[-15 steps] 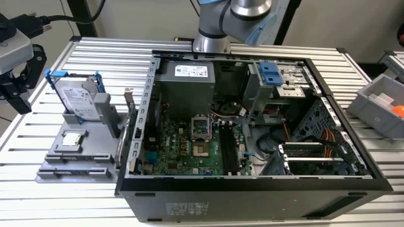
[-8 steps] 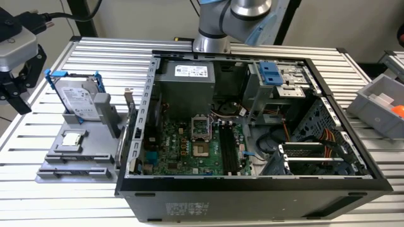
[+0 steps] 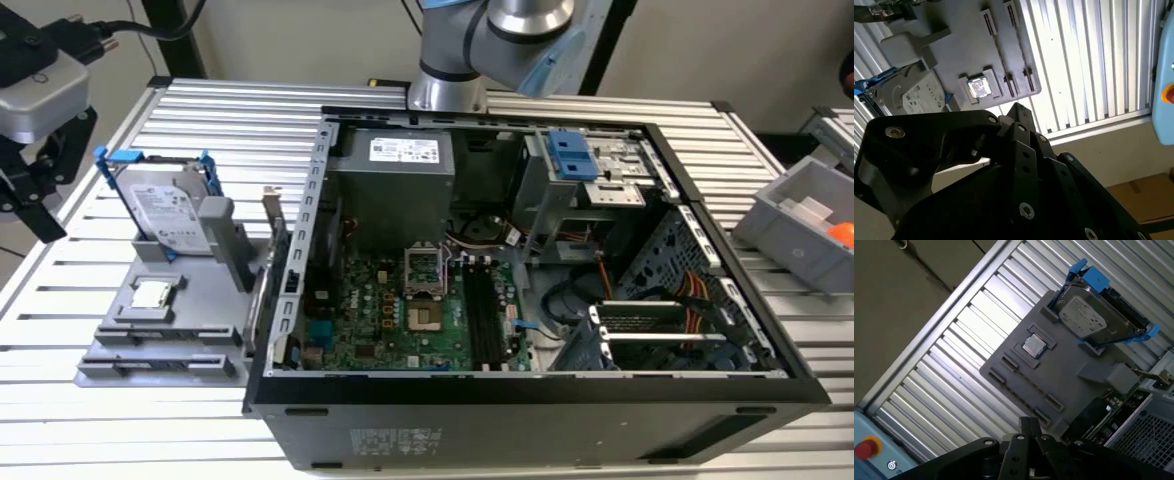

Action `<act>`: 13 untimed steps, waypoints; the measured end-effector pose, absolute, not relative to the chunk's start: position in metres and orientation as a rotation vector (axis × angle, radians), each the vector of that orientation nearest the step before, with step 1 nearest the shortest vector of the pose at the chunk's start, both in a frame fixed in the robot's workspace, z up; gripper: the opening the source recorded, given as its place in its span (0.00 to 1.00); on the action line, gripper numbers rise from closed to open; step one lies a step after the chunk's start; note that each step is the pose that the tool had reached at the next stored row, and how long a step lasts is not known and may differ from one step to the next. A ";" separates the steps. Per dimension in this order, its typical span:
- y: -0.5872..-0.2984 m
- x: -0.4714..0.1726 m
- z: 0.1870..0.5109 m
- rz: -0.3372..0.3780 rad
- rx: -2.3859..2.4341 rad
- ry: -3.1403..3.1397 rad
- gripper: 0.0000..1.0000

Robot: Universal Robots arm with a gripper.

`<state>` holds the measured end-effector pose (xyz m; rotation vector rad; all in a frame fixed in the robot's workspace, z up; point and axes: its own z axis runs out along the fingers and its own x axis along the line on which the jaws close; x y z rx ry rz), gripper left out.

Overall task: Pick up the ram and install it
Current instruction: 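Pick up the ram and move it above insertion slot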

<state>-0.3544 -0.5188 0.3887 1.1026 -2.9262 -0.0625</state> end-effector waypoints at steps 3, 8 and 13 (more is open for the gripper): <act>-0.519 -0.354 0.389 -0.061 1.155 -2.905 0.00; -0.519 -0.354 0.389 -0.060 1.247 -2.865 0.00; -0.519 -0.354 0.389 -0.058 1.333 -2.825 0.00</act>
